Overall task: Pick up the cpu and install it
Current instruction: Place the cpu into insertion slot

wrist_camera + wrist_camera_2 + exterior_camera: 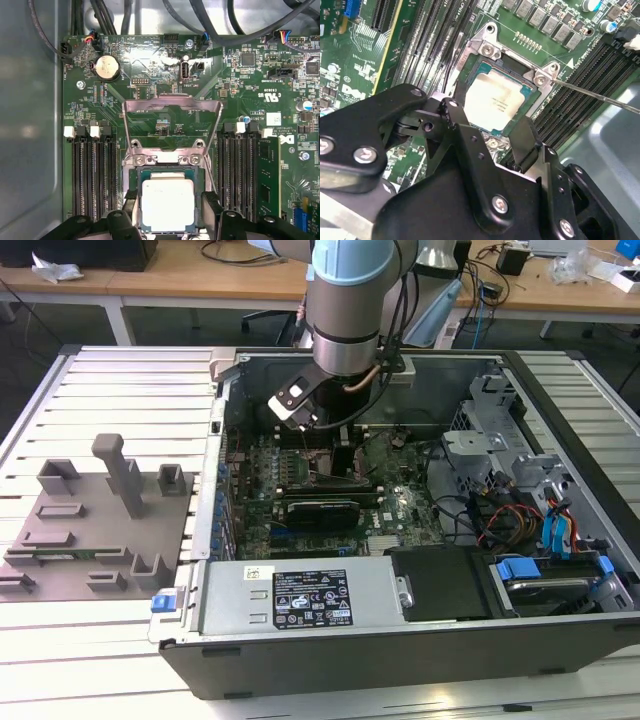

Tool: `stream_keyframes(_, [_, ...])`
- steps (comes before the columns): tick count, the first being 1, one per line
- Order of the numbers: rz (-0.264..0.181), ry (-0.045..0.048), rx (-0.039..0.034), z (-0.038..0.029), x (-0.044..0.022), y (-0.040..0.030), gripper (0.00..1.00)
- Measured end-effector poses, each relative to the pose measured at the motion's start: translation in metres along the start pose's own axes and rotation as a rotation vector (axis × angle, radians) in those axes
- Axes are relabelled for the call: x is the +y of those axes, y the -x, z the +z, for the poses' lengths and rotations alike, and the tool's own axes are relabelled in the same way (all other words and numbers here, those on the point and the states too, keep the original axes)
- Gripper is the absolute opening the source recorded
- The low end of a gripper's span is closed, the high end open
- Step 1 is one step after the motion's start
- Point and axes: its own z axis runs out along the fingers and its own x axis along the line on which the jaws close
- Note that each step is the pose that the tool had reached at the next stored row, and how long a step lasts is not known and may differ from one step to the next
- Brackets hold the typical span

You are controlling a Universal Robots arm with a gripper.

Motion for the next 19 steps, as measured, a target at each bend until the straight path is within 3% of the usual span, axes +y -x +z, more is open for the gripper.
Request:
stream_keyframes(2, [0.0, 0.0, -0.0001, 0.0, 0.0, 0.0, 0.6])
stream_keyframes(8, [0.0, 0.0, -0.0006, 0.0, 0.0, 0.0, 0.23])
stream_keyframes(9, [0.0, 0.0, -0.0007, 0.0, 0.0, 0.0, 0.23])
stream_keyframes(11, [0.0, 0.0001, -0.0009, 0.0, 0.0, 0.0, 0.11])
stream_keyframes(19, [0.0, 0.0001, -0.0014, 0.0, 0.0, 0.0, 0.11])
